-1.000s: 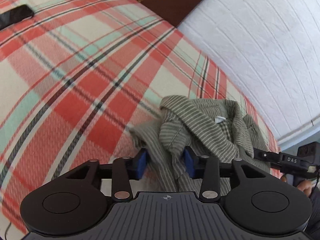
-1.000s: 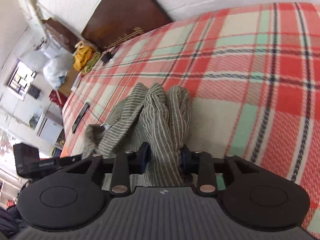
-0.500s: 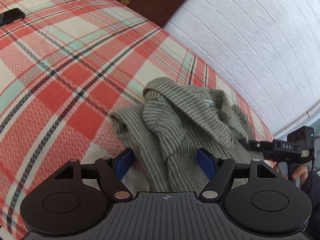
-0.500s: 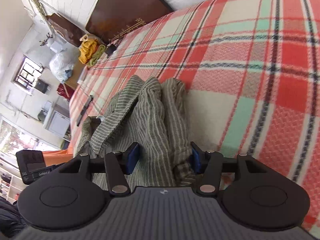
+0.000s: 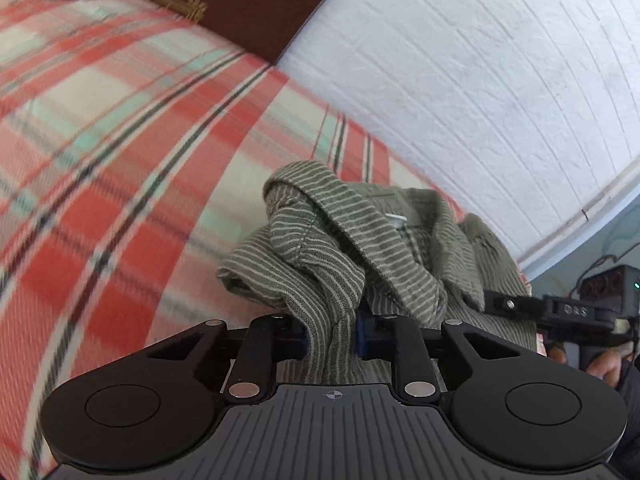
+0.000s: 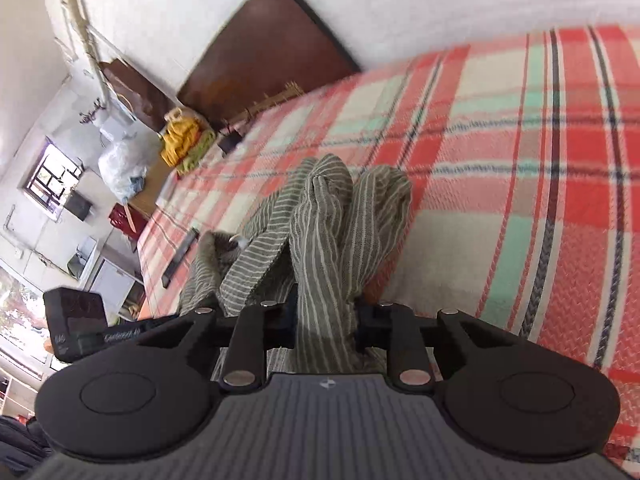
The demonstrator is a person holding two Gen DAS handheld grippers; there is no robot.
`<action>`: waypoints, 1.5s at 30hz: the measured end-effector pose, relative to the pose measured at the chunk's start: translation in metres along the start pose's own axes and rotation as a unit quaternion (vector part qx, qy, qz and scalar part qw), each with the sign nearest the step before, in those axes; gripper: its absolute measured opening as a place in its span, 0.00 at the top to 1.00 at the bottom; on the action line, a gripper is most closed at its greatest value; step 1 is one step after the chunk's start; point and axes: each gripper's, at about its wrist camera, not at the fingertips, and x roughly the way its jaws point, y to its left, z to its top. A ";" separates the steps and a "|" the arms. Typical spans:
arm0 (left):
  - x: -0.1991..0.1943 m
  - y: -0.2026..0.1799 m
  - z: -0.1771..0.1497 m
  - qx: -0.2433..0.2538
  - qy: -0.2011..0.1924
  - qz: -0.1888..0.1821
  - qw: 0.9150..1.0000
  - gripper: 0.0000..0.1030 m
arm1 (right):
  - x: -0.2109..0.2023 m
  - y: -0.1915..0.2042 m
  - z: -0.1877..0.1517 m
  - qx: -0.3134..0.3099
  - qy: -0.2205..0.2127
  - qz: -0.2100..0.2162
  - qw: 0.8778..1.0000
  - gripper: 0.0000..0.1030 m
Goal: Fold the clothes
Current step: 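Carry the shirt bundle toward the brick wall and lower it onto the bed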
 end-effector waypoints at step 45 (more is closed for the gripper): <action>0.305 -0.170 0.213 0.295 -0.004 -0.037 0.955 0.65 | -0.104 -0.194 0.126 0.009 -0.284 -0.377 0.882 0.70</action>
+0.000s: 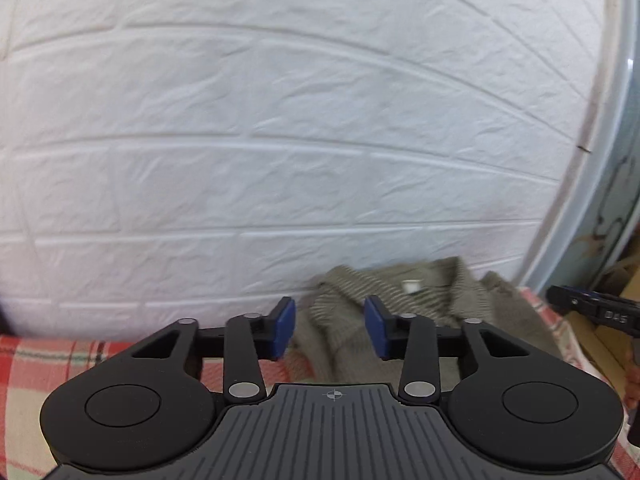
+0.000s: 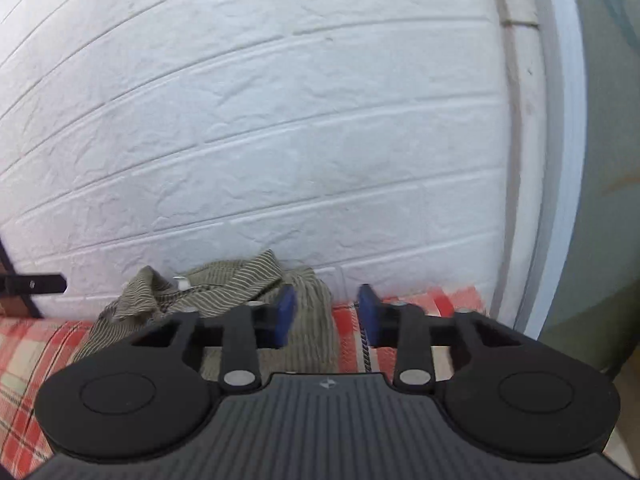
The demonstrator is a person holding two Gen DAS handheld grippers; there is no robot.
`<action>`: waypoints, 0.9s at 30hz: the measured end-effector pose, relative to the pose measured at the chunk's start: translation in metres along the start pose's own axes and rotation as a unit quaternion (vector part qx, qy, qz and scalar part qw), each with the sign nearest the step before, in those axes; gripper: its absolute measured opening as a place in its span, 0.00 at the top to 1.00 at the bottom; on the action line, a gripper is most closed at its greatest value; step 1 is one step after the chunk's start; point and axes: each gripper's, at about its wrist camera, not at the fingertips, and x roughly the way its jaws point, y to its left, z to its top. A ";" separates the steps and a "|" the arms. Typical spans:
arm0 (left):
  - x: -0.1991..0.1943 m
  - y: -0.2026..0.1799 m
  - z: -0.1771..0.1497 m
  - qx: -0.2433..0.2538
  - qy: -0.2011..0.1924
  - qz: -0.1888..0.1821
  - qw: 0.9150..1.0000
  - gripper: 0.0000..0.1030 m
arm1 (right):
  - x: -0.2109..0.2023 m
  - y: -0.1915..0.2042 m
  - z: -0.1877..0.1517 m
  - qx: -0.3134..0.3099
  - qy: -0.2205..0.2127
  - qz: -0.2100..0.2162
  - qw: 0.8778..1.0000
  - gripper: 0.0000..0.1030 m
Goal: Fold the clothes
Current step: 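Carry the shirt bundle toward the brick wall and lower it onto the bed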
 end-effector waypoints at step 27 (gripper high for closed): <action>0.007 -0.045 -0.042 0.132 0.019 0.038 0.990 0.43 | -0.001 0.023 -0.026 -0.051 0.022 0.015 0.998 0.71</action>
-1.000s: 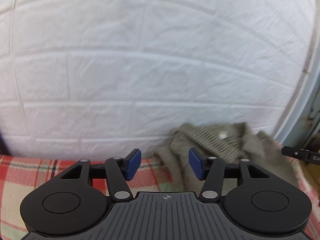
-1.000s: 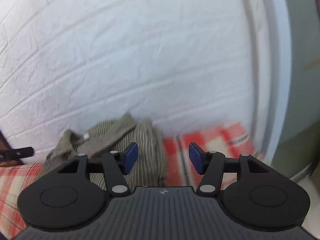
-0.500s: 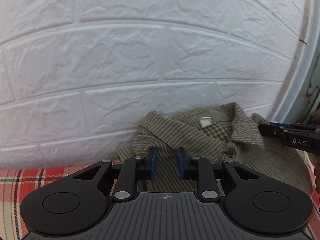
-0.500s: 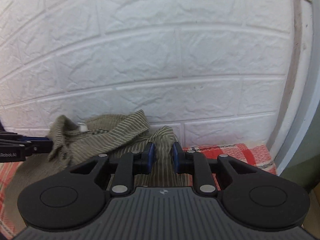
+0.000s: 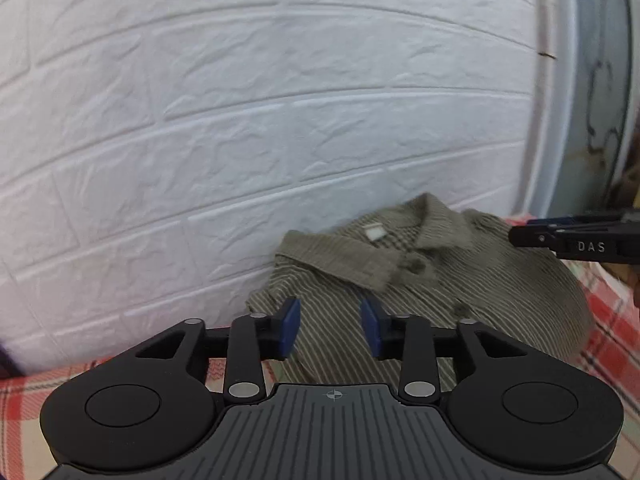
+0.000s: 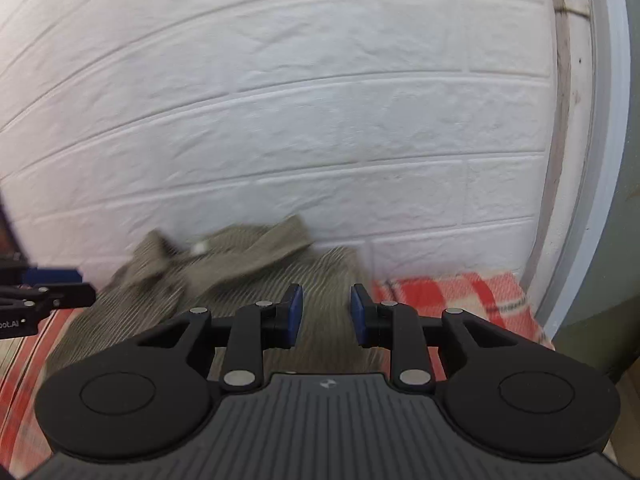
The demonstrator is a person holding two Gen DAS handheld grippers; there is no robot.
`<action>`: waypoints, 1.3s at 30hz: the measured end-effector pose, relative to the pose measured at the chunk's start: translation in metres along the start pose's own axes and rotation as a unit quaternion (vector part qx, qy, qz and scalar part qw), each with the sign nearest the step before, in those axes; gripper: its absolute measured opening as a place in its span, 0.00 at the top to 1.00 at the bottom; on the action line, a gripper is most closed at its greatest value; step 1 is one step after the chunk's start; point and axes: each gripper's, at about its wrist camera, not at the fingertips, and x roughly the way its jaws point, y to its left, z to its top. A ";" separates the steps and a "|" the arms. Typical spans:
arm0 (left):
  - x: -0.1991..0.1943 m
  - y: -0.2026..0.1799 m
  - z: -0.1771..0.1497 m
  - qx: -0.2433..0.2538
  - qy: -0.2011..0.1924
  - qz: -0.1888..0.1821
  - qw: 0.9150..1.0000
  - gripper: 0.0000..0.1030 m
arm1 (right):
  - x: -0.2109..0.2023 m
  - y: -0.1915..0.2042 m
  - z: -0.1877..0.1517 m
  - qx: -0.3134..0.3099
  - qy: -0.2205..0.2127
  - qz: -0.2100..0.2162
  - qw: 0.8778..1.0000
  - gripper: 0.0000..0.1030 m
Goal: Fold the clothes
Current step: 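Carry the shirt bundle toward the brick wall and lower it onto the bed, then open both grippers and release the folded shirt, collar facing up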
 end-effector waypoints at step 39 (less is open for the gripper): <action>-0.037 -0.027 -0.038 -0.161 0.041 0.058 0.984 0.12 | -0.065 0.036 -0.042 -0.010 -0.025 -0.004 1.000 0.30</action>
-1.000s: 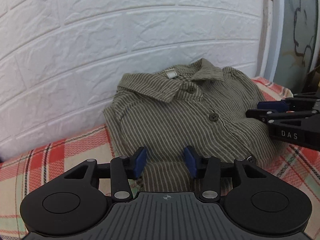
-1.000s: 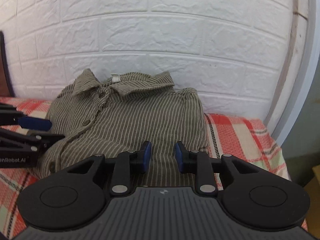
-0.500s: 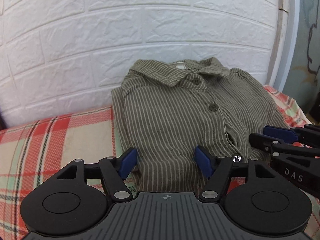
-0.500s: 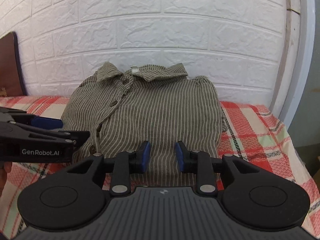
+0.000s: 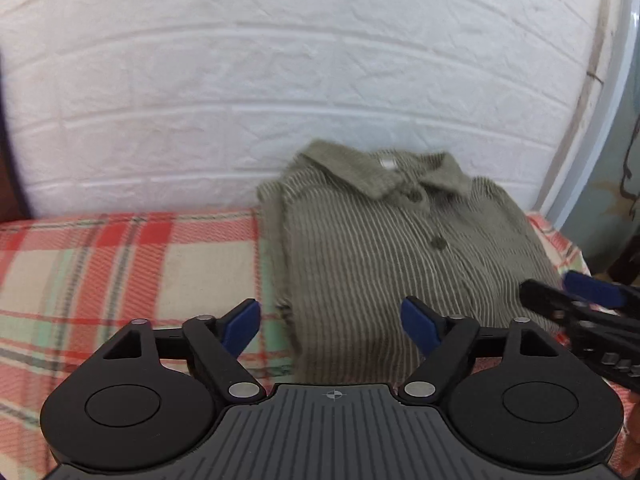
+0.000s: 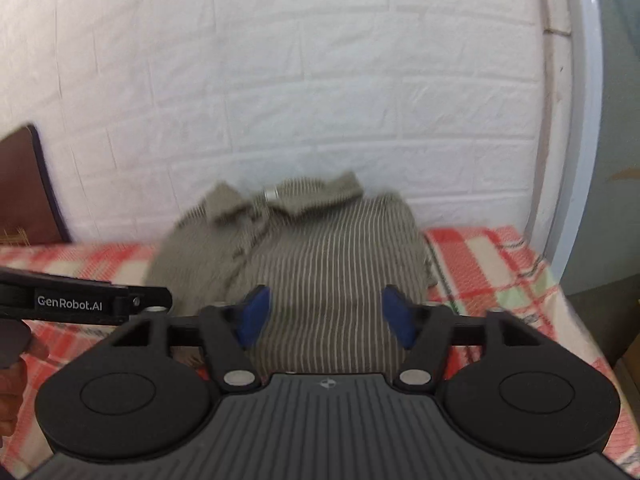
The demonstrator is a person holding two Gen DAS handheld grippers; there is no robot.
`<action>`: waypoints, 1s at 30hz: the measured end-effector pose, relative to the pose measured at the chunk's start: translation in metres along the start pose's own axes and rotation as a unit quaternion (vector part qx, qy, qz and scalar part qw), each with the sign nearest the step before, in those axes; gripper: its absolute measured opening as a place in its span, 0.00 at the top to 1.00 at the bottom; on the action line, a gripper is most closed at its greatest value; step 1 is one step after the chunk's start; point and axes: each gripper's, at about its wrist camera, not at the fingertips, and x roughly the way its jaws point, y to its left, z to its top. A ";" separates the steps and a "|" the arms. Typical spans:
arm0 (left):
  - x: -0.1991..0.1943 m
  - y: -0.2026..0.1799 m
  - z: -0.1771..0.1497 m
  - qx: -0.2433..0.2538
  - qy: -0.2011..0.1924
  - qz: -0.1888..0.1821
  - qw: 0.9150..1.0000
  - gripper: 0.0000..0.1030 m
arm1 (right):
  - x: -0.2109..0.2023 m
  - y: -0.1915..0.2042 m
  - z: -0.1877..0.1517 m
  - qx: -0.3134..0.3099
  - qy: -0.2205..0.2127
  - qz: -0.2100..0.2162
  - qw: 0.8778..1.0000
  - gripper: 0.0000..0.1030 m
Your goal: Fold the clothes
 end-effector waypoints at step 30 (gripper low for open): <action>-0.172 -0.044 0.001 0.015 -0.001 0.055 0.998 0.00 | -0.157 0.011 0.060 -0.024 0.096 0.012 0.995 0.01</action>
